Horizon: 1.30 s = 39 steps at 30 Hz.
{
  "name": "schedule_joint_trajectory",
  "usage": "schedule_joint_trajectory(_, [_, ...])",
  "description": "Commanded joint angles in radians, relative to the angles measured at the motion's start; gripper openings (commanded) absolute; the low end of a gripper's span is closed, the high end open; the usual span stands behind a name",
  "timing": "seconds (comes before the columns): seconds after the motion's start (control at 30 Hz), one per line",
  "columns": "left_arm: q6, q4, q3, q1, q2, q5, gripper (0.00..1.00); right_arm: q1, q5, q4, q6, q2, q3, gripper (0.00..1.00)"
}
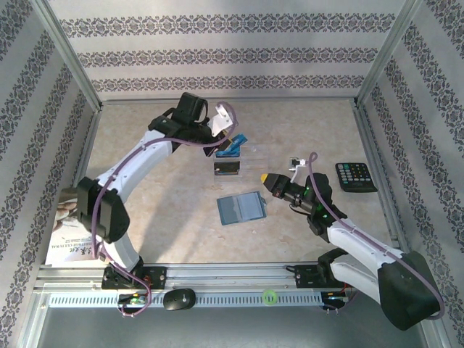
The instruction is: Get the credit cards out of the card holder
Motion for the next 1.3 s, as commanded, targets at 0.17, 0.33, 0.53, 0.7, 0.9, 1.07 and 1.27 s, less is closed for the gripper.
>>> schedule_joint_trajectory(0.17, [0.348, -0.221, 0.19, -0.026, 0.122, -0.219, 0.0, -0.016, -0.009, -0.039, -0.013, -0.048, -0.031, 0.1])
schedule_joint_trajectory(0.33, [0.368, -0.218, 0.212, -0.054, 0.162, -0.264, 0.0, -0.021, -0.012, -0.064, -0.019, -0.058, -0.032, 0.1])
schedule_joint_trajectory(0.53, [0.391, -0.193, 0.208, -0.09, 0.205, -0.362, 0.0, -0.032, -0.021, -0.078, -0.022, -0.06, -0.024, 0.09])
schedule_joint_trajectory(0.7, [0.396, -0.156, 0.207, -0.097, 0.222, -0.426, 0.0, -0.031, -0.019, -0.085, -0.022, -0.067, -0.025, 0.09])
schedule_joint_trajectory(0.9, [0.403, -0.123, 0.18, -0.097, 0.224, -0.447, 0.0, -0.033, -0.021, -0.086, -0.023, -0.068, -0.024, 0.09])
schedule_joint_trajectory(1.07, [0.405, -0.1, 0.154, -0.097, 0.221, -0.448, 0.0, -0.033, -0.022, -0.09, -0.024, -0.068, -0.021, 0.09])
schedule_joint_trajectory(1.27, [0.404, -0.081, 0.14, -0.097, 0.228, -0.452, 0.0, -0.033, -0.024, -0.092, -0.022, -0.071, -0.019, 0.09])
